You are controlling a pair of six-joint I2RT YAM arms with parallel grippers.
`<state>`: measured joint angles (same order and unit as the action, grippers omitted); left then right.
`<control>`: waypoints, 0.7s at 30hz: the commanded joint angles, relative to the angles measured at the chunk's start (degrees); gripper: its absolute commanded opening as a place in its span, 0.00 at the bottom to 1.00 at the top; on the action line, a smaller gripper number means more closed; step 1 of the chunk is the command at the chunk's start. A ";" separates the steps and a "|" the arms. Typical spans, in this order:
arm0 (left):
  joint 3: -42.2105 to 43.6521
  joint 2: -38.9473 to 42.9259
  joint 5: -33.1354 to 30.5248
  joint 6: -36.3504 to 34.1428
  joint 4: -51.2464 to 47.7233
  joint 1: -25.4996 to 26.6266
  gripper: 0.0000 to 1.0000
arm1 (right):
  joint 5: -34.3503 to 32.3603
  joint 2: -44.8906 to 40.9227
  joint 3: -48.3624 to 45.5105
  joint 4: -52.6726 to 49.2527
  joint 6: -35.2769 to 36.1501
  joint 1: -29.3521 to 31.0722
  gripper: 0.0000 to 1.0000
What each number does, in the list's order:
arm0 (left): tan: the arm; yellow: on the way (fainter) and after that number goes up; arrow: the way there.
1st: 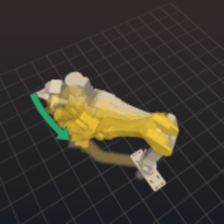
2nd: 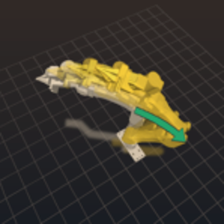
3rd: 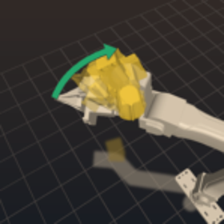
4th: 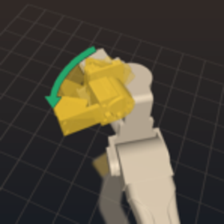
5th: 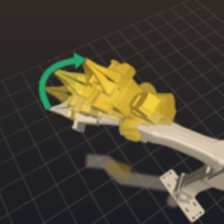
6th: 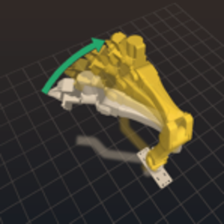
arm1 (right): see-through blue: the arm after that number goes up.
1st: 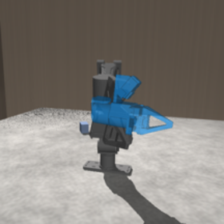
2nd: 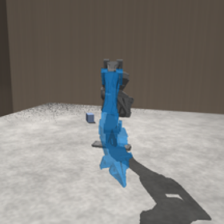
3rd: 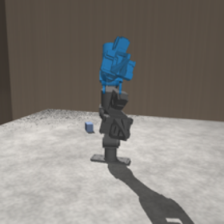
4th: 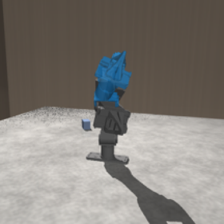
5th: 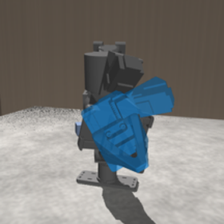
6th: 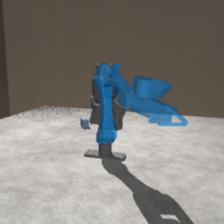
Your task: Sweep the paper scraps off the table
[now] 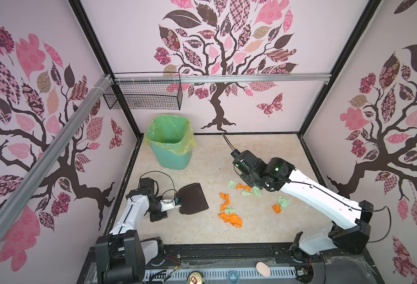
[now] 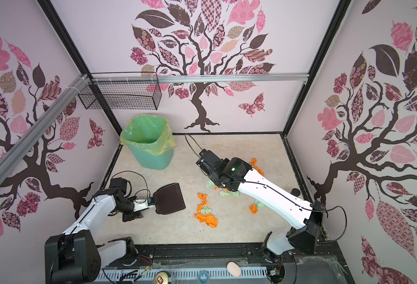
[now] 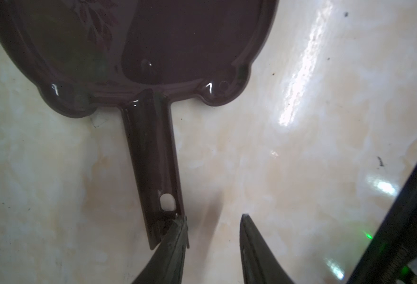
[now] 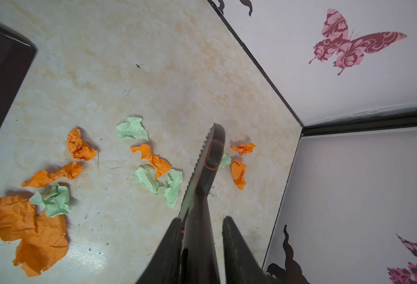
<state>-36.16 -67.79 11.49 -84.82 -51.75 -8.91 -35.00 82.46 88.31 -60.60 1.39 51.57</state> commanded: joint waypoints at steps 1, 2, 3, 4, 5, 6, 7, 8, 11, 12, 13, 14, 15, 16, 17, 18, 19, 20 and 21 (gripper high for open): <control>2.22 0.04 -1.07 1.58 8.00 1.02 0.42 | 2.35 -3.66 -0.35 3.12 -2.89 -1.10 0.00; 3.03 0.27 -1.43 1.52 9.74 1.42 0.42 | 2.78 -4.02 -0.81 3.62 -2.93 -1.12 0.00; 3.89 0.48 -1.87 1.54 11.48 1.94 0.42 | 3.05 -4.37 -1.35 4.19 -3.05 -1.14 0.00; 4.42 0.49 -2.39 1.90 12.83 2.57 0.42 | 3.31 -4.65 -1.79 4.72 -3.09 -1.19 0.00; 4.71 0.30 -2.67 2.22 13.59 2.98 0.42 | 3.80 -4.84 -2.24 5.06 -2.98 -1.20 0.00; 4.69 0.05 -2.78 2.62 14.14 3.18 0.42 | 4.06 -5.03 -2.67 5.46 -2.98 -1.20 0.00; 4.45 -0.34 -2.68 2.85 14.22 3.36 0.42 | 4.07 -5.02 -3.01 5.71 -3.04 -1.19 0.00; 4.20 -0.75 -2.70 2.90 14.17 3.50 0.41 | 4.14 -4.94 -3.33 5.84 -3.06 -1.28 0.00; 4.12 -1.93 -2.92 3.11 14.49 3.84 0.40 | 4.33 -4.68 -4.18 6.28 -2.88 -1.38 0.00; 4.42 -2.03 -2.98 3.17 15.14 4.04 0.40 | 4.54 -4.59 -4.44 6.36 -2.87 -1.38 0.00; 4.88 -2.00 -3.28 3.10 16.08 4.31 0.40 | 4.67 -4.57 -4.55 6.49 -2.87 -1.34 0.00; 5.28 -1.96 -3.30 3.08 16.70 4.48 0.40 | 4.84 -4.62 -4.70 6.62 -2.86 -1.39 0.00; 5.47 -1.82 -3.33 3.12 17.20 4.67 0.40 | 5.07 -4.60 -4.86 6.75 -2.88 -1.36 0.00; 5.61 -1.87 -3.39 3.19 17.38 5.01 0.40 | 5.35 -4.65 -4.98 6.94 -2.88 -1.39 0.00; 5.58 -2.01 -3.42 3.14 17.46 5.20 0.41 | 5.55 -4.67 -5.07 7.05 -2.88 -1.43 0.00; 5.73 -2.21 -3.60 3.14 17.87 5.50 0.41 | 5.65 -4.75 -5.17 7.12 -2.89 -1.47 0.00; 5.78 -2.49 -3.83 3.09 18.36 5.63 0.41 | 5.80 -4.78 -5.22 7.04 -2.88 -1.41 0.00; 5.83 -2.76 -3.95 2.99 18.72 5.65 0.42 | 6.04 -4.76 -5.26 7.02 -2.88 -1.47 0.00; 5.59 -3.06 -4.00 2.99 18.95 5.65 0.43 | 6.22 -4.69 -5.34 7.12 -2.84 -1.47 0.00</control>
<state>-31.75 -70.08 7.68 -82.28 -34.79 -3.46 -28.86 79.26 82.87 -54.46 -1.10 50.33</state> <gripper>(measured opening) 0.423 0.302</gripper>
